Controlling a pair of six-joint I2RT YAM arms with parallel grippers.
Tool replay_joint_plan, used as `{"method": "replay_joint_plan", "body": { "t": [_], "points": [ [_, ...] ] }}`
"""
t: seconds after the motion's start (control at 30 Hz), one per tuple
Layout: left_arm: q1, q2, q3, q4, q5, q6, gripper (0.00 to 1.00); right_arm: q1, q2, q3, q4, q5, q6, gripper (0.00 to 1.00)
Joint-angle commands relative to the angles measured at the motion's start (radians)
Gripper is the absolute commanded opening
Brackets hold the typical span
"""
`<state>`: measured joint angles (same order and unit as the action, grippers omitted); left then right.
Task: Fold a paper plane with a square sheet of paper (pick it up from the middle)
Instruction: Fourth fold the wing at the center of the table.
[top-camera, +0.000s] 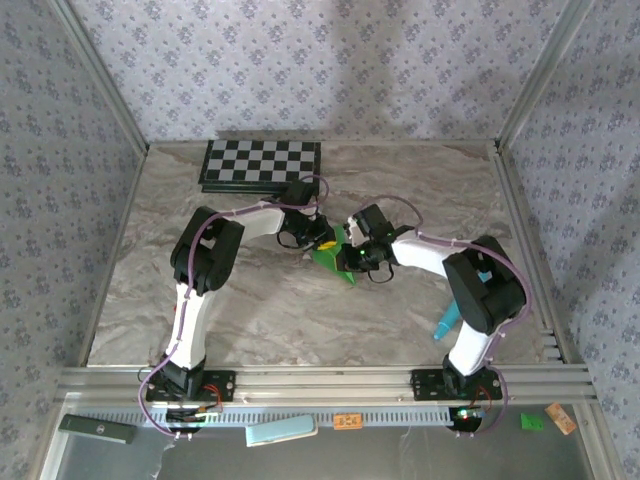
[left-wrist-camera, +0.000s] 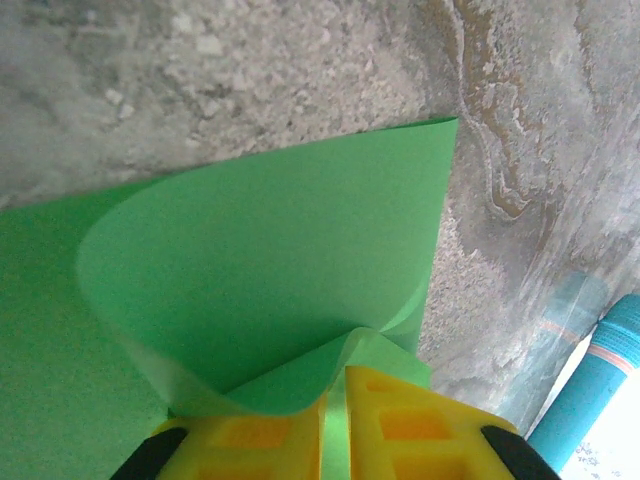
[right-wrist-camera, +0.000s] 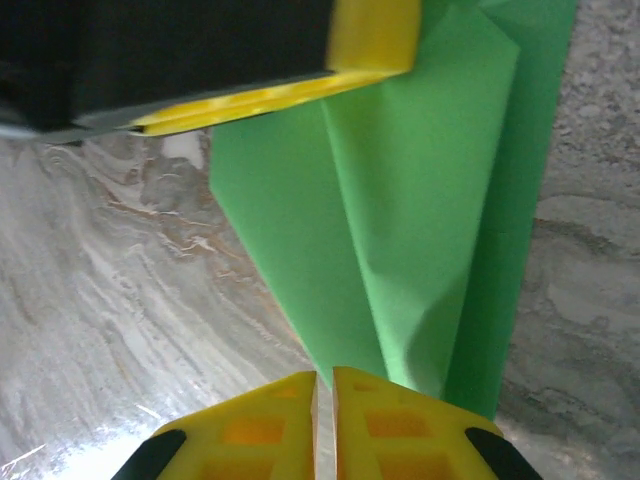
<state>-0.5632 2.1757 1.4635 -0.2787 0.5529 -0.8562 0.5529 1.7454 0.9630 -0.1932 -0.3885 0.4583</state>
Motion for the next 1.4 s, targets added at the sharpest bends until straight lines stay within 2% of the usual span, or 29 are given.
{"method": "replay_joint_plan", "body": {
  "t": [0.0,0.33,0.77,1.1,1.37],
  "points": [
    [0.002,0.076,-0.022,-0.089,-0.097,-0.013,0.15,-0.005,0.036,0.036,0.000,-0.001,0.026,0.13],
    [0.003,0.079,-0.027,-0.090,-0.097,-0.010,0.15,-0.025,0.053,0.014,-0.016,0.024,0.035,0.13],
    [0.002,0.069,-0.003,-0.089,-0.075,0.011,0.15,-0.073,0.061,-0.045,0.017,-0.035,0.056,0.13],
    [-0.001,-0.095,-0.014,0.085,0.049,0.047,0.23,-0.094,0.080,-0.059,-0.024,-0.070,0.024,0.12],
    [-0.045,-0.132,-0.121,0.150,0.078,0.066,0.16,-0.098,0.098,-0.032,-0.047,-0.095,0.003,0.12]
  ]
}}
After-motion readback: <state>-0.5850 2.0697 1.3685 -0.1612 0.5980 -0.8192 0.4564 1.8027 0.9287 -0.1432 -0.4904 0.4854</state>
